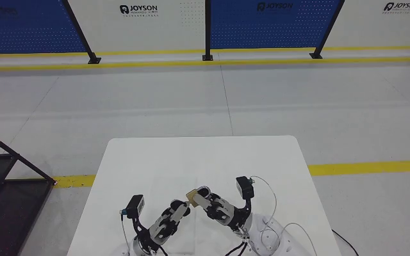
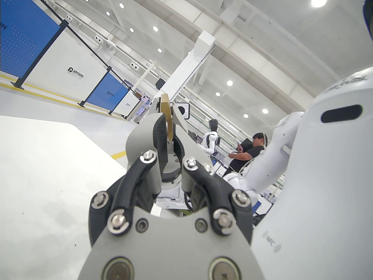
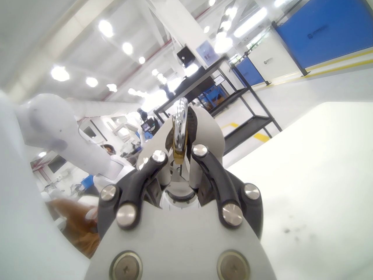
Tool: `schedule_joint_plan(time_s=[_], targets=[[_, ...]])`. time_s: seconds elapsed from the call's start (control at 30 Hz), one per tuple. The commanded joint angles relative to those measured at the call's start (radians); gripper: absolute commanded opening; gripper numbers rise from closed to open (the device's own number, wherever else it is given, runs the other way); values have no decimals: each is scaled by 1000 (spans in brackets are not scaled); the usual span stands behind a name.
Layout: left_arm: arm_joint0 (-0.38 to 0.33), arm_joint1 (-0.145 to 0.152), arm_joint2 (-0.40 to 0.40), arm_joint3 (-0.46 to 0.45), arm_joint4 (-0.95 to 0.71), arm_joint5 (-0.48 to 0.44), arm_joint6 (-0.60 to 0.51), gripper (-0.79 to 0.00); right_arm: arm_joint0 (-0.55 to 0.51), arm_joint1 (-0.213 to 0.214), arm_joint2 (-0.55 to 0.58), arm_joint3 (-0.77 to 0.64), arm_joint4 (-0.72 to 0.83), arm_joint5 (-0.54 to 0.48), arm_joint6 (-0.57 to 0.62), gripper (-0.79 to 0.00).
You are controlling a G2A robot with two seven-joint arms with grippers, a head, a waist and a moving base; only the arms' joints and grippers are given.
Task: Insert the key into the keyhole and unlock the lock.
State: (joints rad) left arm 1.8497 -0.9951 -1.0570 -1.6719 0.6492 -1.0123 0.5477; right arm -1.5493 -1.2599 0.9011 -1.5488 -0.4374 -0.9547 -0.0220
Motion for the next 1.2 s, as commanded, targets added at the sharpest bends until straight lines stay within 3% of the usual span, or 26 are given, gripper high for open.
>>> schedule_joint_plan(time_s=[0.0, 0.03, 0.47, 0.73, 1.17], targets=[[-2, 0, 0, 2, -1, 0, 1, -739, 0, 0, -1, 0, 1, 2, 1, -785], [-3, 1, 1, 3, 0, 0, 2, -785, 1, 0, -1, 0, 1, 2, 1, -785], [-1, -19, -22, 16, 146, 37, 89, -785, -8, 2, 5, -7, -16, 22, 3, -785], [15, -32, -36, 12, 294, 108, 197, -785, -26, 6, 18, -25, -36, 42, 1, -785], [19, -43, -48, 24, 460, 237, 279, -785, -71, 14, 42, -74, -129, 99, -23, -785]])
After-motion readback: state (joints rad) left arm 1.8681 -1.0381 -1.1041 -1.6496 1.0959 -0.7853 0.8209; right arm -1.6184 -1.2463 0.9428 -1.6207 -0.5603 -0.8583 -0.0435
